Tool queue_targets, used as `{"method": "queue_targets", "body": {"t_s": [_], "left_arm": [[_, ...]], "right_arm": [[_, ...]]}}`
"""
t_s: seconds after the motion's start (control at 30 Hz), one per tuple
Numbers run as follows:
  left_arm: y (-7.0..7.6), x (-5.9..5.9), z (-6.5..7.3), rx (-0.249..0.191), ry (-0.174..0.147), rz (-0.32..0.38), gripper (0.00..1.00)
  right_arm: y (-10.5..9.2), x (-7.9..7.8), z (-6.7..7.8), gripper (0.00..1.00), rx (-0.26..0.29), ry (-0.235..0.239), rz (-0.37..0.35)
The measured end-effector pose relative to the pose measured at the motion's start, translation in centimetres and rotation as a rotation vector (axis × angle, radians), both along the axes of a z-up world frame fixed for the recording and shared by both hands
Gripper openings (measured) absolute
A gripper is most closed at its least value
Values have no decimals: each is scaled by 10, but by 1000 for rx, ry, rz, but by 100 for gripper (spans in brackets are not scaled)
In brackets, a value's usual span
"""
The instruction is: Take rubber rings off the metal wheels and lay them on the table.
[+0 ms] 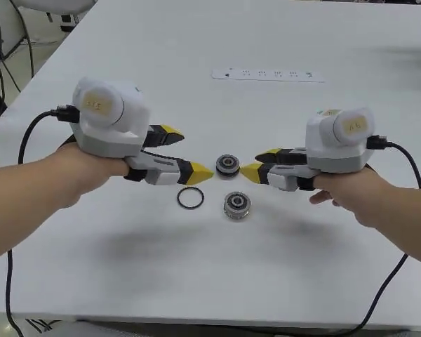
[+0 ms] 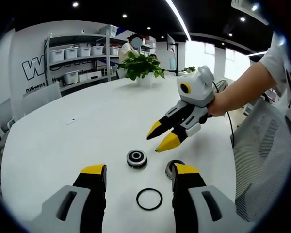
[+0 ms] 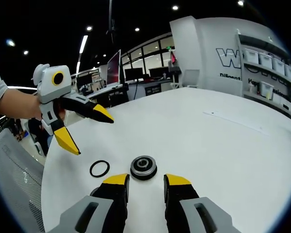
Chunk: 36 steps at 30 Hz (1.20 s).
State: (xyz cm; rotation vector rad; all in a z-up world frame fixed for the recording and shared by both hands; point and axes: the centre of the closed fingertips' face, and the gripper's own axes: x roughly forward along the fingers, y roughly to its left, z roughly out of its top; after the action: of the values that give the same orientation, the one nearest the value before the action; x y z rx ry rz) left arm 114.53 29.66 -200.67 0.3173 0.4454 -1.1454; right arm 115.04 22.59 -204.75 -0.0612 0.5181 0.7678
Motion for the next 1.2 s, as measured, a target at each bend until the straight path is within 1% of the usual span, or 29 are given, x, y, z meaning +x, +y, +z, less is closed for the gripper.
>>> {"method": "queue_targets", "body": {"t_s": [0.13,0.27,0.47,0.7,0.77,0.87,1.0,1.07,1.2], "left_arm": [[-8,1,-4,10,1,-15,49],[-12,3,-8,21,2,-21,46],[-21,12,-11,15,18,-11,41],[-29,18,-21,35,30,-13,35],[-31,18,-24,41,35,-15,33],[-34,18,-27,54,34,-24,32],[-38,19,-30,61,40,-33,28],[-40,18,-32,81,34,-47,26],[-45,19,-36,98,30,-60,24]], "right_arm": [[2,1,-2,27,-10,-3,6],[5,2,-4,27,-16,-5,13],[9,2,-5,27,-22,-5,23],[11,1,-8,27,-26,-2,33],[12,1,-9,27,-27,0,35],[11,1,-10,27,-30,2,37],[9,2,-11,27,-31,4,35],[9,2,-12,27,-32,5,34],[7,3,-14,27,-32,7,35]]}}
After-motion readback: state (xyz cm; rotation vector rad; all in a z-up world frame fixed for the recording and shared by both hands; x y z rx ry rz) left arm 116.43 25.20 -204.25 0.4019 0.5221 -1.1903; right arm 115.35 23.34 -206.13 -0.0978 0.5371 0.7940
